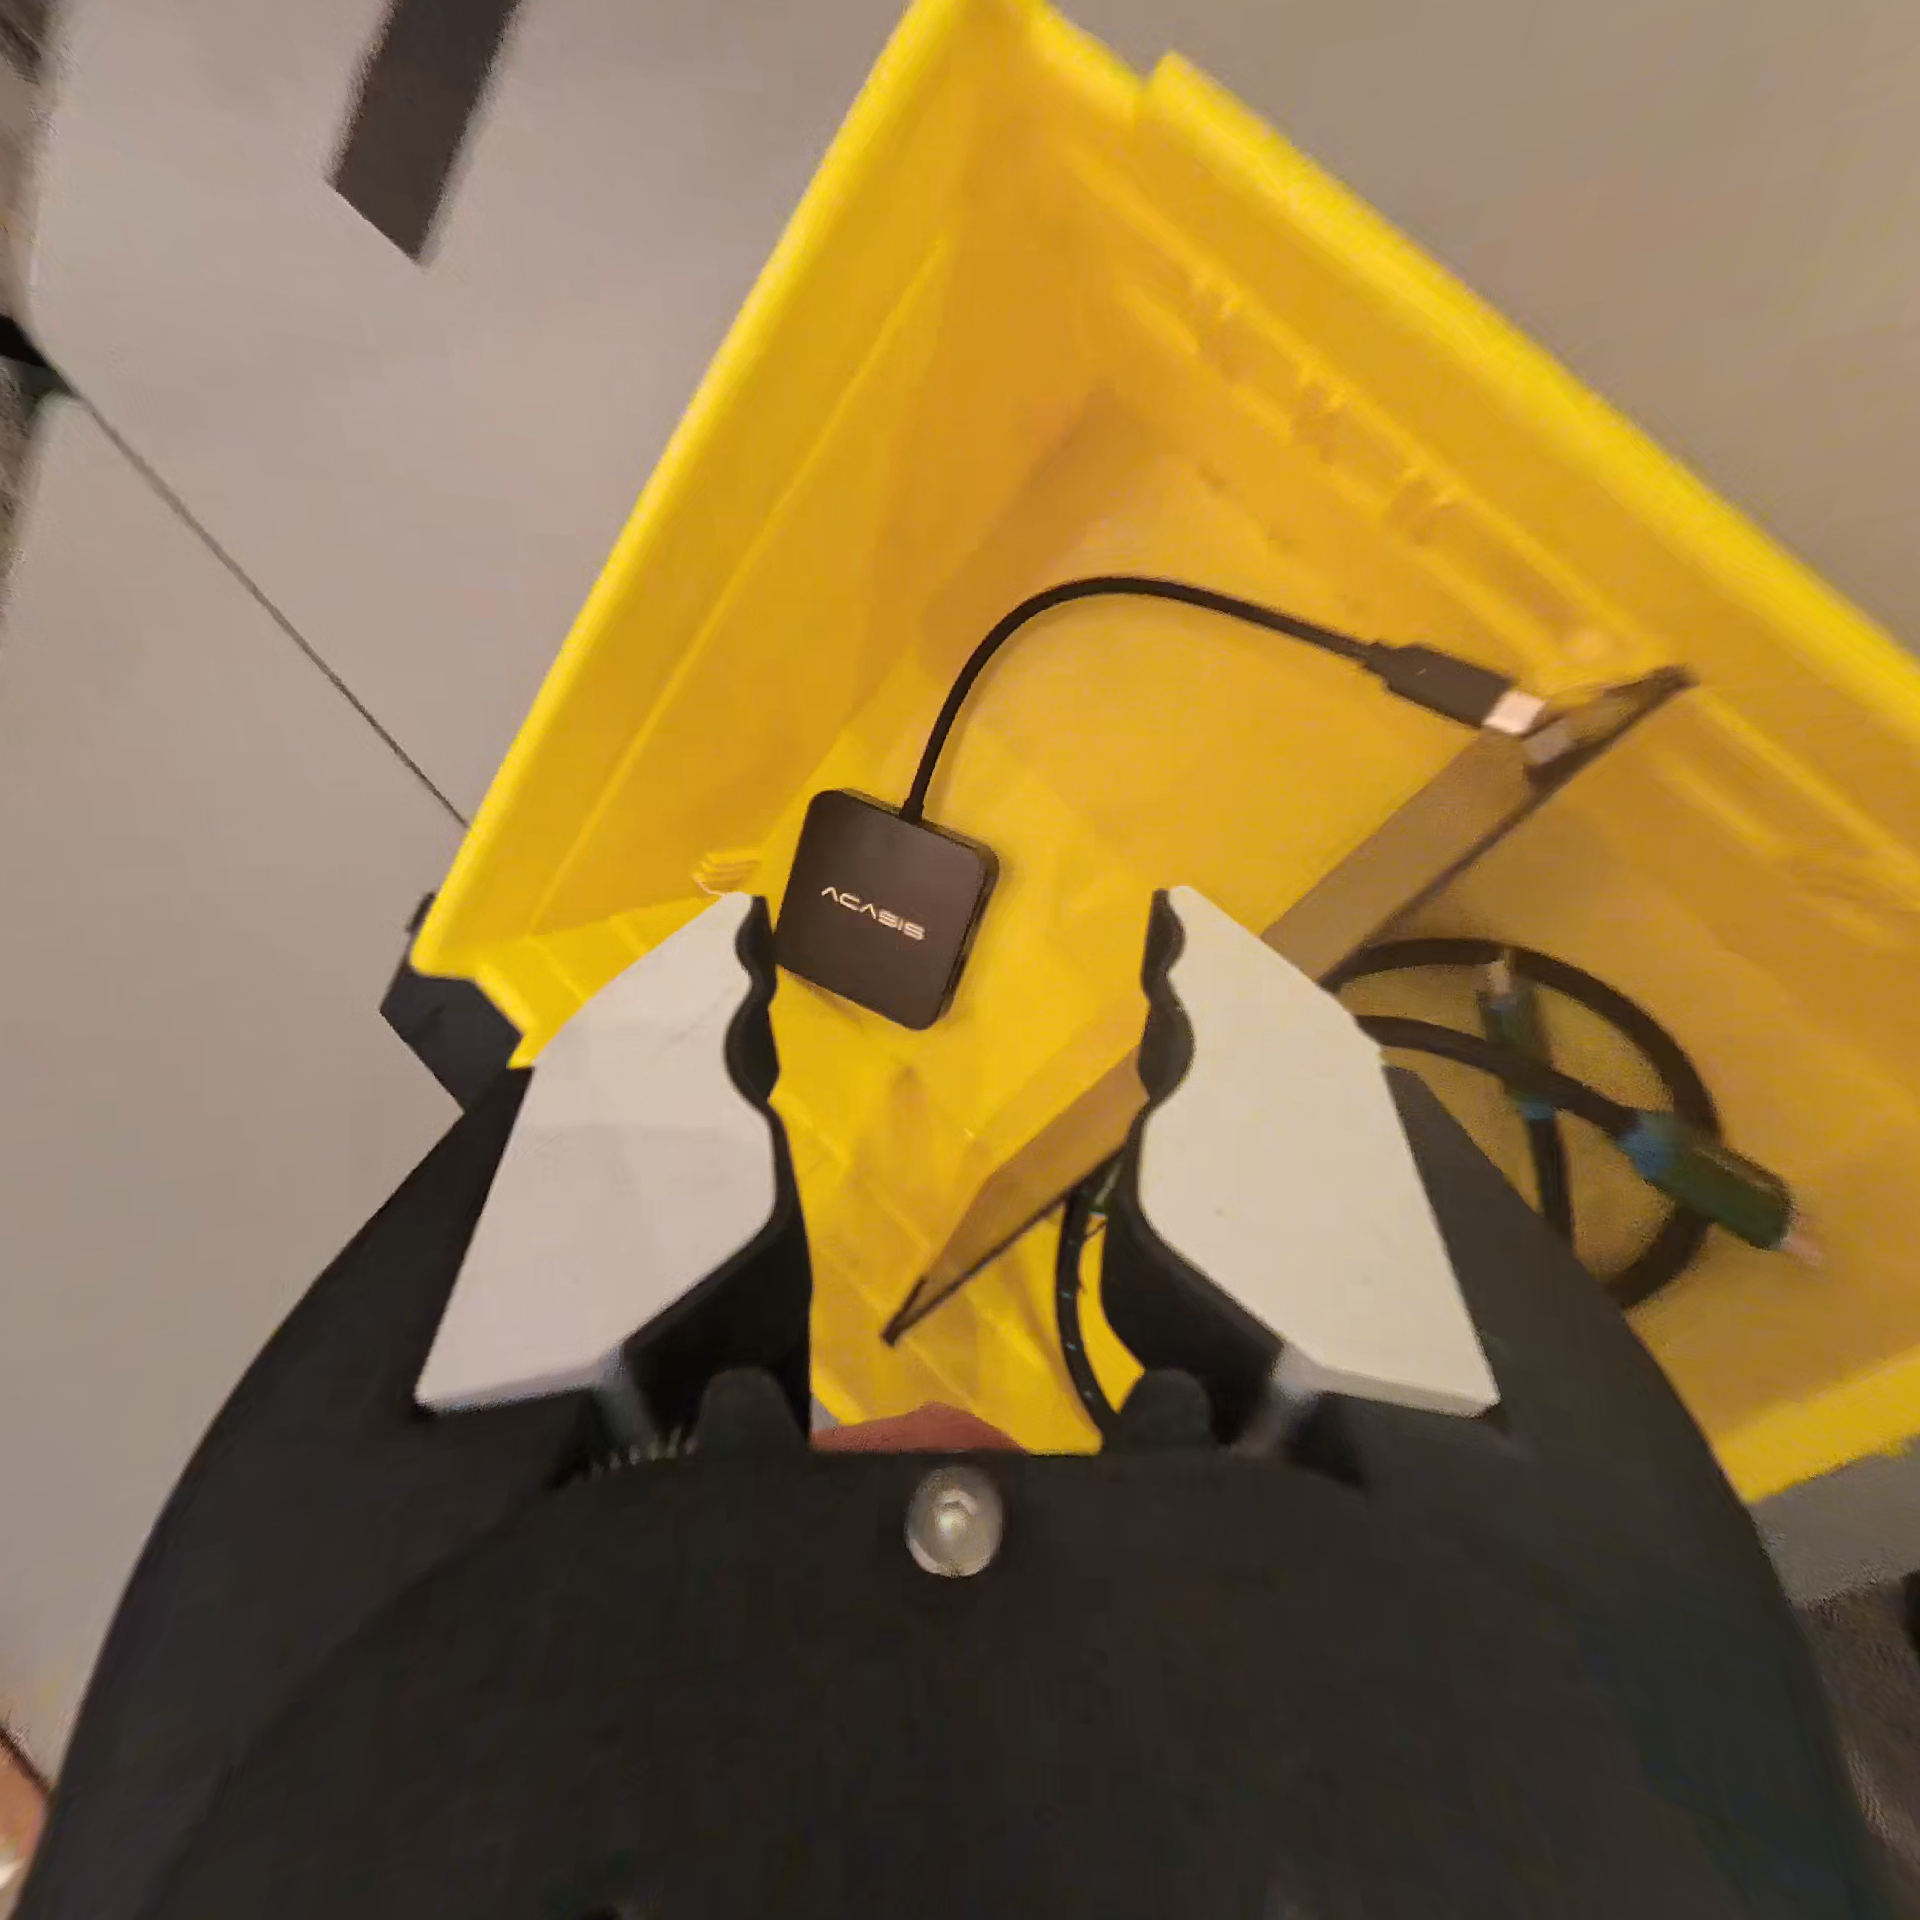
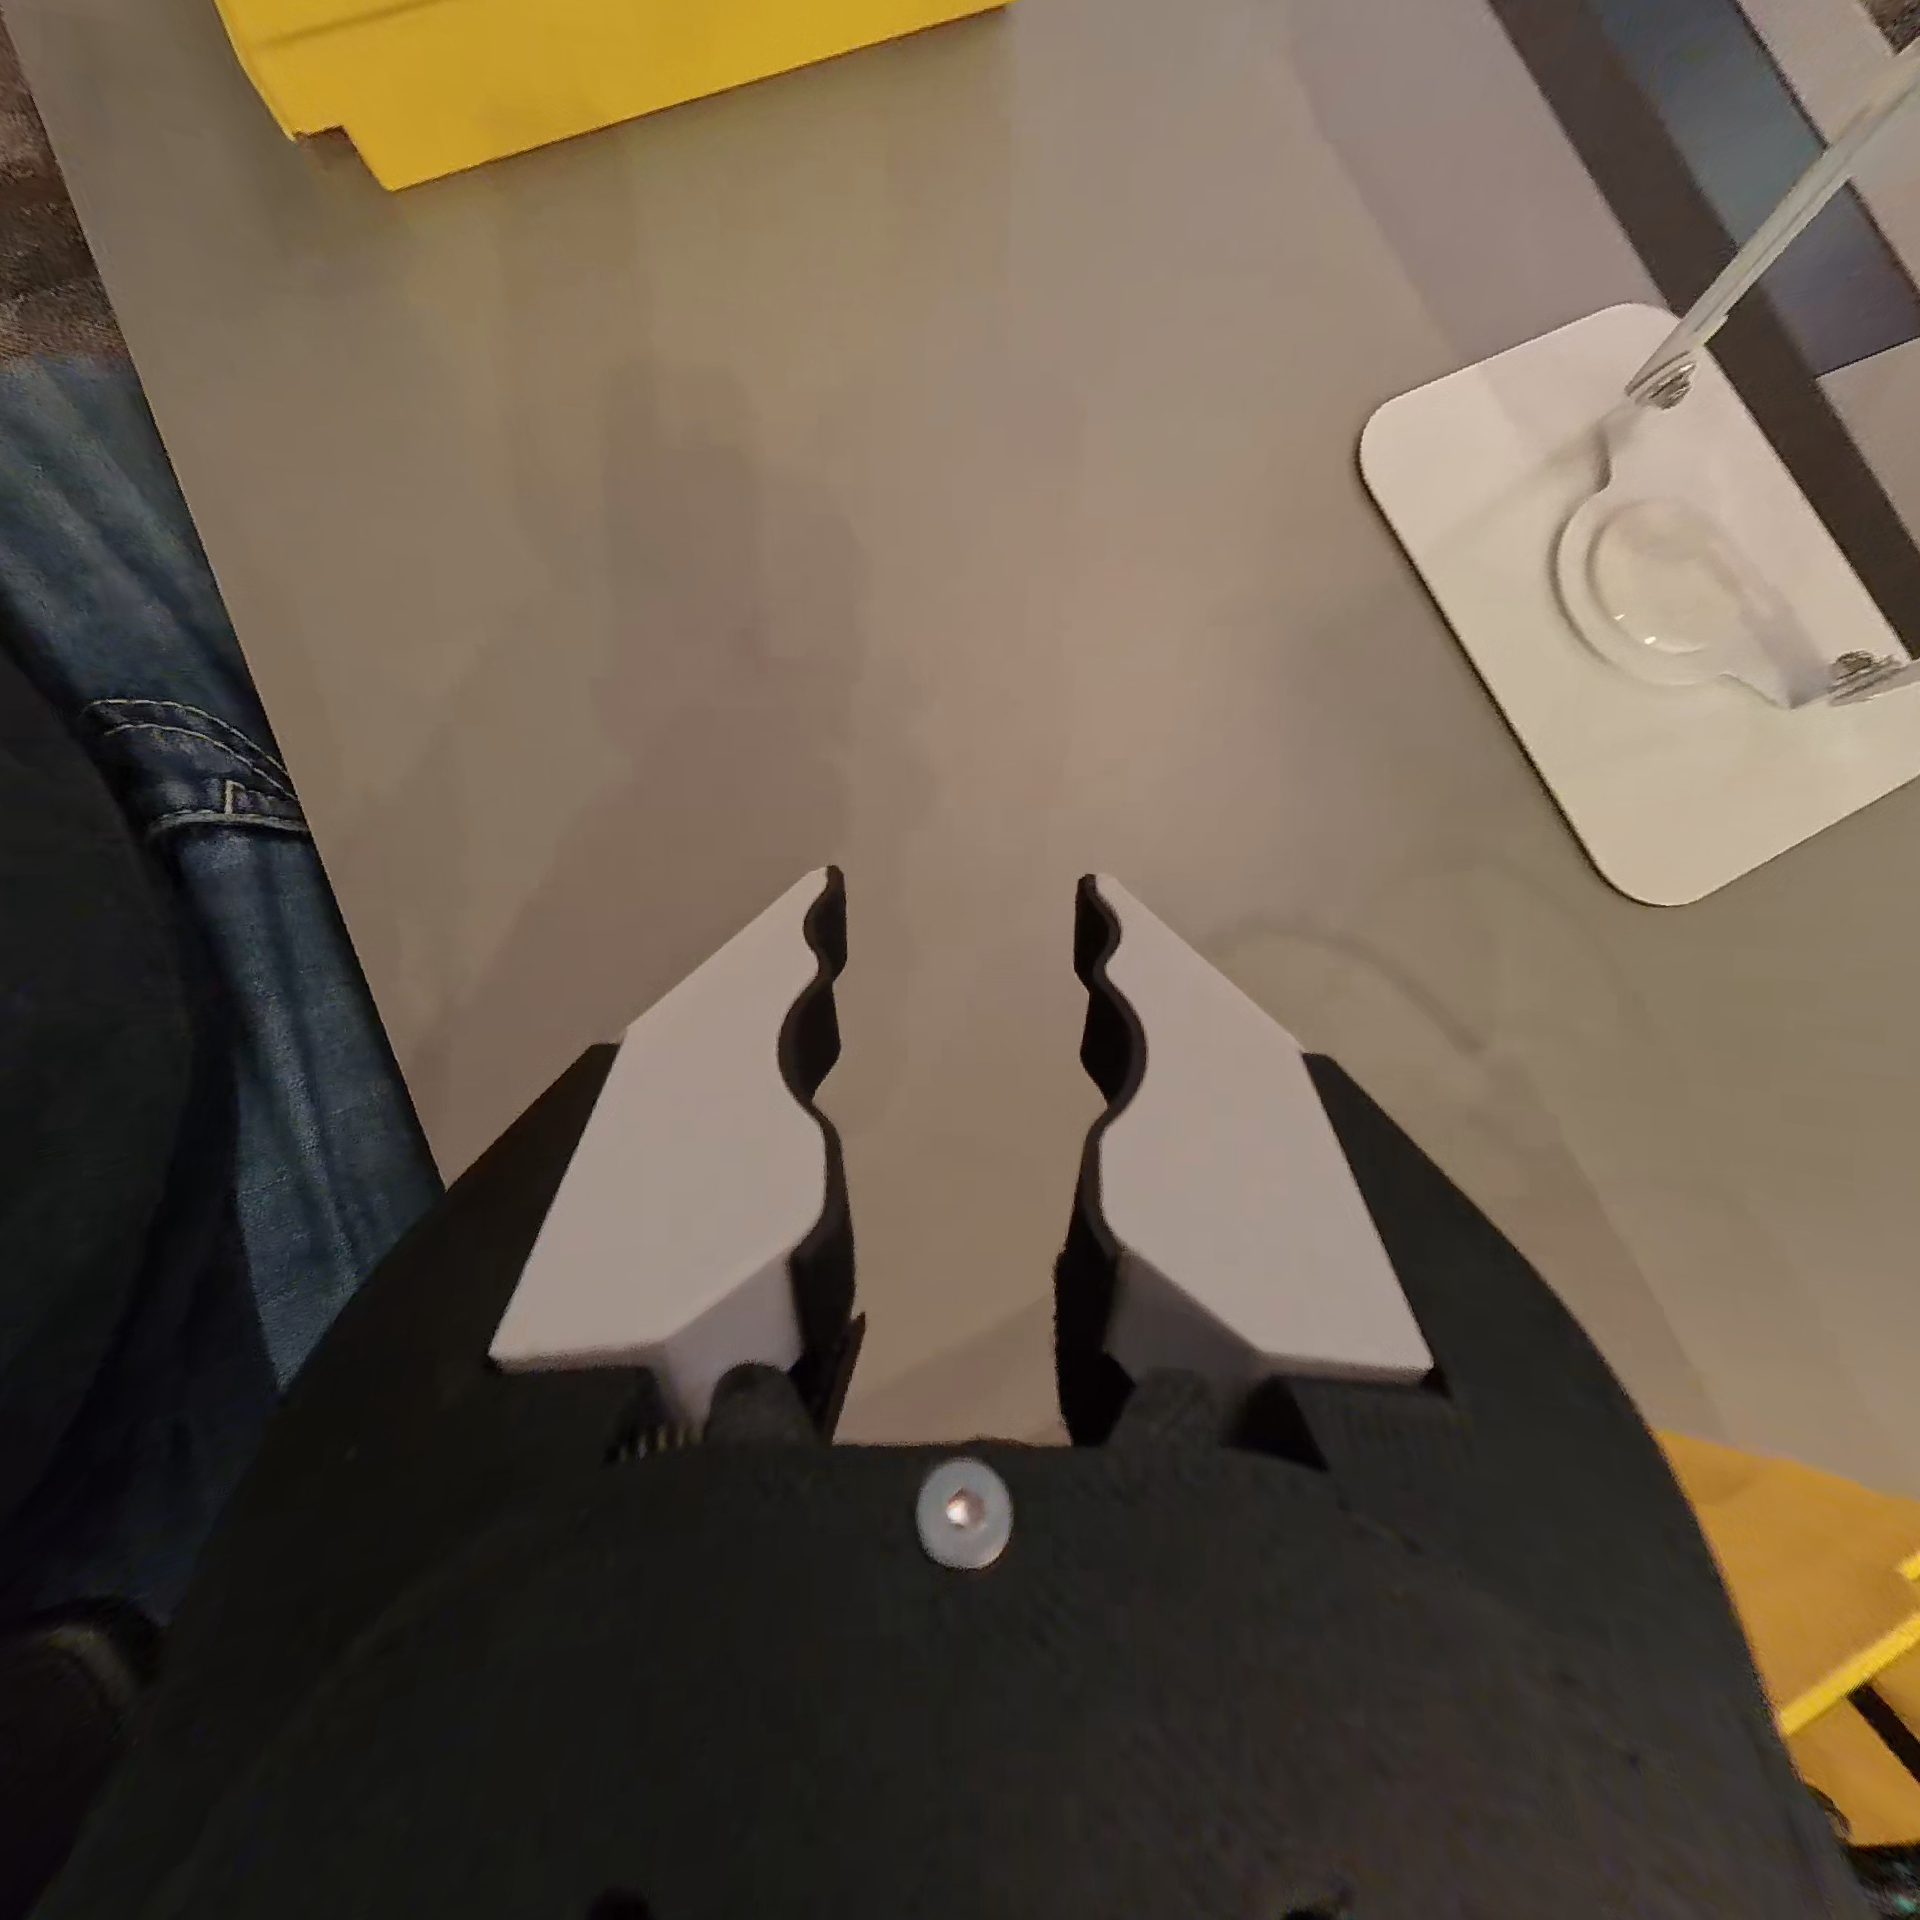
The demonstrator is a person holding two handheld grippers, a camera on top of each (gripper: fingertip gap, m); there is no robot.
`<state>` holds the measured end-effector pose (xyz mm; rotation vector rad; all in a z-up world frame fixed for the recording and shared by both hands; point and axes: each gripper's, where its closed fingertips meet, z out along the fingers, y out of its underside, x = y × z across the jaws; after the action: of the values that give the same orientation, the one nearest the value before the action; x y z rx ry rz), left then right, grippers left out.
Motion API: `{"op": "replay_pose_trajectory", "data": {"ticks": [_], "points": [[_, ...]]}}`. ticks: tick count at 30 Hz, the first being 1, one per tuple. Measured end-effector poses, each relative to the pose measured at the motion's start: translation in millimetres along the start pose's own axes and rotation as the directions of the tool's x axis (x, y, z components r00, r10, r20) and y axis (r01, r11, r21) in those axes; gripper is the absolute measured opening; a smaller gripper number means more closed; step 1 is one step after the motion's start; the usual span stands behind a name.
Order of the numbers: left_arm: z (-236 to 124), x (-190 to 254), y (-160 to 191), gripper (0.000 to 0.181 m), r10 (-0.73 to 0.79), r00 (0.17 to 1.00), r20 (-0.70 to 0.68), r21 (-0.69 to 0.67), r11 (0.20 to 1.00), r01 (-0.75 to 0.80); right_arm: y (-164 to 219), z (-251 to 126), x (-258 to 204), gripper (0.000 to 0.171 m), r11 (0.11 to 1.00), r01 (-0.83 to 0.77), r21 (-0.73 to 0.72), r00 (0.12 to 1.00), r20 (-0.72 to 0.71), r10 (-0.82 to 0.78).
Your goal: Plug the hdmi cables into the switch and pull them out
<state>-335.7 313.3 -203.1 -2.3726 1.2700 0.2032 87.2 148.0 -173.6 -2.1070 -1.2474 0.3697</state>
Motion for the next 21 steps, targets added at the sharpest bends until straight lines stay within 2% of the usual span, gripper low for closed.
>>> {"op": "replay_pose_trajectory", "data": {"ticks": [5, 8, 11, 14, 16, 21], "points": [[51, -20, 23, 0.078, 0.087, 0.991, -0.106, -0.247, 0.963, -0.111, 7, 2, -4, 0.042, 0.999, -0.034, 0.015, 0.999, 0.027, 0.034], [74, -12, 32, 0.083, 0.103, 0.968, -0.231, -0.308, 0.935, -0.173, 11, 5, -5, 0.042, 0.999, -0.051, 0.014, 0.998, 0.039, 0.051], [92, -13, 49, 0.088, 0.119, 0.959, -0.258, -0.418, 0.881, -0.222, 14, 8, -6, 0.041, 0.998, -0.063, 0.011, 0.997, 0.05, 0.062], [95, -13, 48, 0.076, 0.07, 0.956, -0.285, -0.439, 0.877, -0.195, 15, 9, -6, 0.041, 0.998, -0.067, 0.014, 0.996, 0.057, 0.066], [95, -15, 48, 0.066, 0.088, 0.955, -0.283, -0.44, 0.873, -0.211, 16, 11, -6, 0.041, 0.997, -0.072, 0.017, 0.995, 0.066, 0.071], [92, -20, 46, 0.066, 0.155, 0.957, -0.244, -0.418, 0.874, -0.248, 19, 14, -7, 0.041, 0.996, -0.082, 0.019, 0.993, 0.081, 0.08]]}}
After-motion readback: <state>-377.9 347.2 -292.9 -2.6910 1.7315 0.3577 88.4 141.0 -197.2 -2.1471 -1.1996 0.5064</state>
